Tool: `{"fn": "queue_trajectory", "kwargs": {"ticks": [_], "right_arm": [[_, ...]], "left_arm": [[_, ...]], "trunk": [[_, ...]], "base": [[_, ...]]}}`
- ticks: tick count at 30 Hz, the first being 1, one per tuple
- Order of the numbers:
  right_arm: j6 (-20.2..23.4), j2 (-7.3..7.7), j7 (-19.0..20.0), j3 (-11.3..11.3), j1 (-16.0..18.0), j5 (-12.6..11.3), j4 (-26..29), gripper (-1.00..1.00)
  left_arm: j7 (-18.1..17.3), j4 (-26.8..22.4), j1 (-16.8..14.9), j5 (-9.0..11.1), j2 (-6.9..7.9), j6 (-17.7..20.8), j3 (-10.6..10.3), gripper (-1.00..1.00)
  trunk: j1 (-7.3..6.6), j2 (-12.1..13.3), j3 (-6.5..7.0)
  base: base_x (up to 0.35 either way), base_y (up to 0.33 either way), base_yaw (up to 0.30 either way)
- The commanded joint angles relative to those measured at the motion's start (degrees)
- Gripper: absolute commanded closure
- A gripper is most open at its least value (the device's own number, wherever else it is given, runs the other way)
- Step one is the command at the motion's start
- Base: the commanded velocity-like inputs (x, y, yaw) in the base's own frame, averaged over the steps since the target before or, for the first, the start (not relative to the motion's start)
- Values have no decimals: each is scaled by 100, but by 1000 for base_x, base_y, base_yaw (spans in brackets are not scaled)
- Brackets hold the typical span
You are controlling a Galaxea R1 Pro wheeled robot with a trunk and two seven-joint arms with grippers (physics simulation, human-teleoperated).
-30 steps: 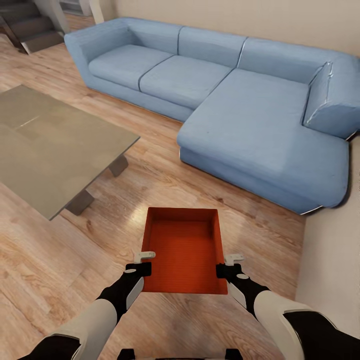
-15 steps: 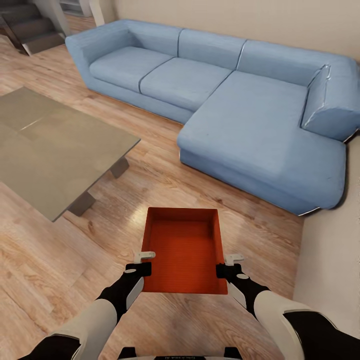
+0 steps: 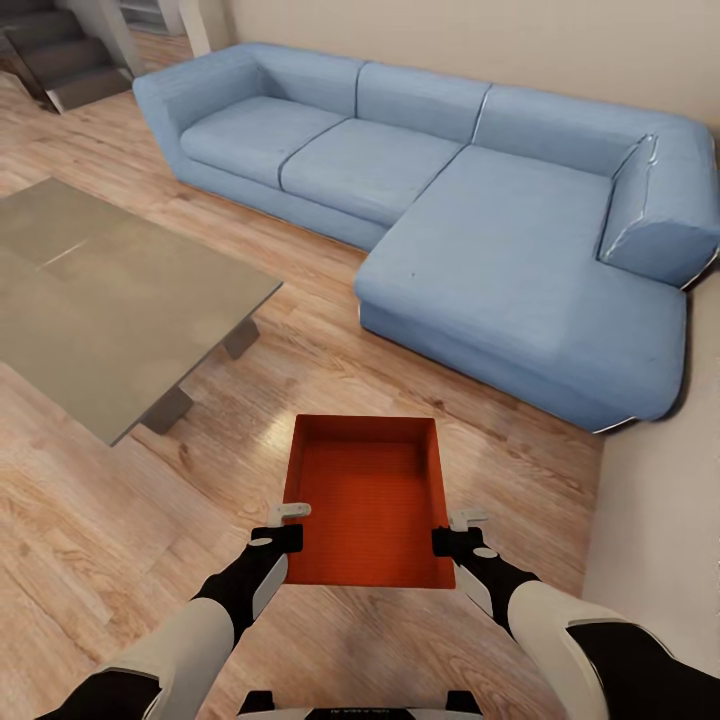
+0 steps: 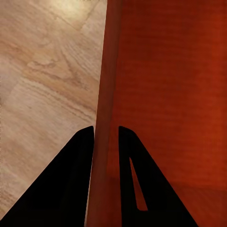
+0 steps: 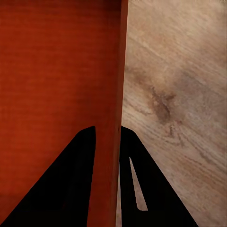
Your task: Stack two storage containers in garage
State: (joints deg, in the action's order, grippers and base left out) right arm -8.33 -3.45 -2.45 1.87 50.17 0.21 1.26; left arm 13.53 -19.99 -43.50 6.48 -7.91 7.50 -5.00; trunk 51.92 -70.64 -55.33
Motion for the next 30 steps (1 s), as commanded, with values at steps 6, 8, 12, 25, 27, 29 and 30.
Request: {"fn": "queue_trajectory", "kwargs": {"ticks": [6, 8, 12, 25, 27, 29, 30], "right_arm": [[-17, -28, 8, -29, 1, 17, -20, 100], [-17, -29, 8, -29, 1, 20, -20, 100], [-19, -31, 8, -29, 1, 23, -20, 100], [-8, -37, -37, -28, 1, 10, -20, 100], [-5, -33, -45, -29, 1, 12, -20, 100], [-4, -29, -50, -29, 3, 11, -20, 100], [-3, -26, -54, -29, 2, 8, -20, 100]], "left_arm": [[75, -31, -1, -6, 0, 33, -26, 100], [75, -31, -1, -6, 1, 33, -25, 100], [76, -31, -1, -6, 0, 33, -24, 100], [73, -24, -1, -6, 0, 33, -25, 100], [73, -25, -1, -6, 0, 33, -25, 100], [74, -26, -1, -6, 0, 33, -24, 100], [76, -24, -1, -6, 0, 33, -26, 100]], "trunk": [[-132, 240, 105], [-176, 320, 141], [-264, 481, 213], [-550, 1002, 446], [-593, 1082, 482], [-637, 1162, 518], [-659, 1203, 536]], "base": [[0, 0, 0], [0, 0, 0], [0, 0, 0], [0, 0, 0], [0, 0, 0], [0, 0, 0], [0, 0, 0]]}}
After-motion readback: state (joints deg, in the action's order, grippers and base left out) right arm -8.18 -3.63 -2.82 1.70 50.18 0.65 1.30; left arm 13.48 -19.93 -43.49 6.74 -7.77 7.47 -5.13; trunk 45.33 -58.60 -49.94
